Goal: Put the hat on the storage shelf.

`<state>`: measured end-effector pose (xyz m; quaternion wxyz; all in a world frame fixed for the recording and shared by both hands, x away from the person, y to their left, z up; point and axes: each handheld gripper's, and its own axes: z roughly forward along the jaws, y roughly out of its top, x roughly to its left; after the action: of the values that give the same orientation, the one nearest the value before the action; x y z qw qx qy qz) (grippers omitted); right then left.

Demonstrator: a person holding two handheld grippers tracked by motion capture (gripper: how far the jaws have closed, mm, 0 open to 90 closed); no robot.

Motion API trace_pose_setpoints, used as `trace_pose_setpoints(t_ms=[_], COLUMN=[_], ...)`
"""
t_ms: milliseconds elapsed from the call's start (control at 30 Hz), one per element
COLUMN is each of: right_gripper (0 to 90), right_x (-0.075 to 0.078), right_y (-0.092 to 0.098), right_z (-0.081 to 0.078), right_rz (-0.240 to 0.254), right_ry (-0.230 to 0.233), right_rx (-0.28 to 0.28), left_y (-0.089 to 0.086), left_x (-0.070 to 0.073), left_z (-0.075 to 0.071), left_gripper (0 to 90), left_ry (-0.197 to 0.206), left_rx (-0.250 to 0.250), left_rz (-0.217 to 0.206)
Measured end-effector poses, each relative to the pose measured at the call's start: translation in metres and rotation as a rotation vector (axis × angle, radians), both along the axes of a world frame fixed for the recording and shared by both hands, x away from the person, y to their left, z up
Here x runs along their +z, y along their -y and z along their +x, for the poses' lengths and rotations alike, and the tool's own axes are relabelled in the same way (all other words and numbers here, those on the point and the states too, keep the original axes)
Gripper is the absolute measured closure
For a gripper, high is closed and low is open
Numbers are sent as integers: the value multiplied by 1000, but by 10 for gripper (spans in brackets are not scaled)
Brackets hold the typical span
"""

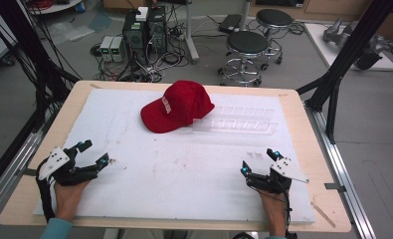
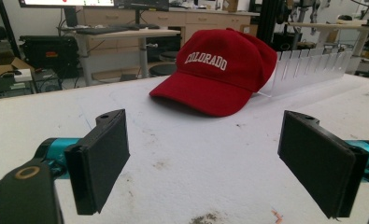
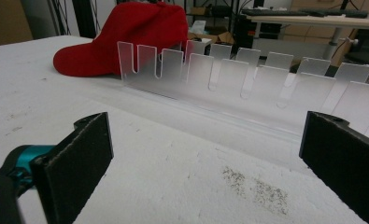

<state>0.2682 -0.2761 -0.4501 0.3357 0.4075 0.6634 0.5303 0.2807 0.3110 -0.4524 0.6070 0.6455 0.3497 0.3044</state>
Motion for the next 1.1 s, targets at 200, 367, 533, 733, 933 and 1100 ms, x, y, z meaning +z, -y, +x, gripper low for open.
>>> trace_pose_setpoints(t_ms=[200, 367, 533, 733, 933, 1100], right_gripper=[16, 16, 16, 16, 51, 49], right_x=[0, 0, 0, 1, 10, 32], right_y=[2, 1, 1, -1, -1, -6], right_z=[1, 0, 1, 3, 15, 27], right_rz=[9, 1, 7, -11, -6, -29], right_ry=[-3, -1, -6, -22, -124, -135], right_rx=[-1, 5, 10, 9, 62, 85], left_y=[0, 0, 0, 0, 0, 0], left_x=[0, 0, 0, 0, 0, 0], left_z=[0, 1, 0, 0, 0, 0], left_gripper=[166, 167, 166, 165, 165, 165], left_ry=[-1, -3, -2, 1, 0, 0], left_rx=[3, 2, -3, -7, -6, -6], left_rz=[1, 1, 1, 7, 2, 3])
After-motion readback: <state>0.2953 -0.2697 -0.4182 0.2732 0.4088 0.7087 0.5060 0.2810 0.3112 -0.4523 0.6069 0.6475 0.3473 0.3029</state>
